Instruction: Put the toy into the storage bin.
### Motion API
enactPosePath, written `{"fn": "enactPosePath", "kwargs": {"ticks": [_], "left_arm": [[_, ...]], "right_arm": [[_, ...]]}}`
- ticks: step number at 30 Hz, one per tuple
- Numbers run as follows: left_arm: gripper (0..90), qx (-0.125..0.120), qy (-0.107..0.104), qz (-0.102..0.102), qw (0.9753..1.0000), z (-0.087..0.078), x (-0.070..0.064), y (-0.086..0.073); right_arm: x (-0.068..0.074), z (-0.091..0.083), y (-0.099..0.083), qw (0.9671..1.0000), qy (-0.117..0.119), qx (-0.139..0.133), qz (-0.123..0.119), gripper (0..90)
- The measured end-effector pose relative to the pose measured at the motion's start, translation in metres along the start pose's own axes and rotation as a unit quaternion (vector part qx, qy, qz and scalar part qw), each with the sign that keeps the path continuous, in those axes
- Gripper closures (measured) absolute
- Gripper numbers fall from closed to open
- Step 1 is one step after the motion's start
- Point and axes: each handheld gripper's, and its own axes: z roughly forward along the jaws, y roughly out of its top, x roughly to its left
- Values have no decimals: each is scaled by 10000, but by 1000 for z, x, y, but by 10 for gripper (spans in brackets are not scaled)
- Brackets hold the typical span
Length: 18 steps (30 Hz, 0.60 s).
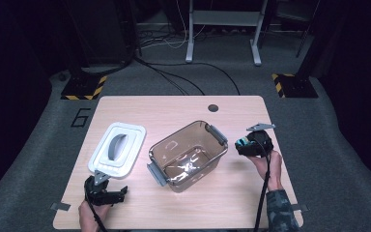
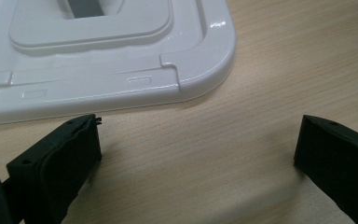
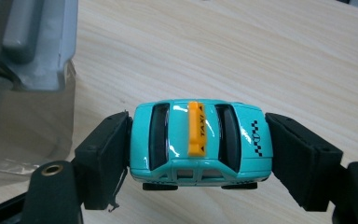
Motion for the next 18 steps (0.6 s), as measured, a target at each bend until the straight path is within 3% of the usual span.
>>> {"fn": "enactPosePath", "kwargs": {"ticks": [18], "left_arm": [[1,4,-6,0,10000,0,0,0]], "right_arm": [[4,-16,39,9995,-148,-209,-179,243]]}}
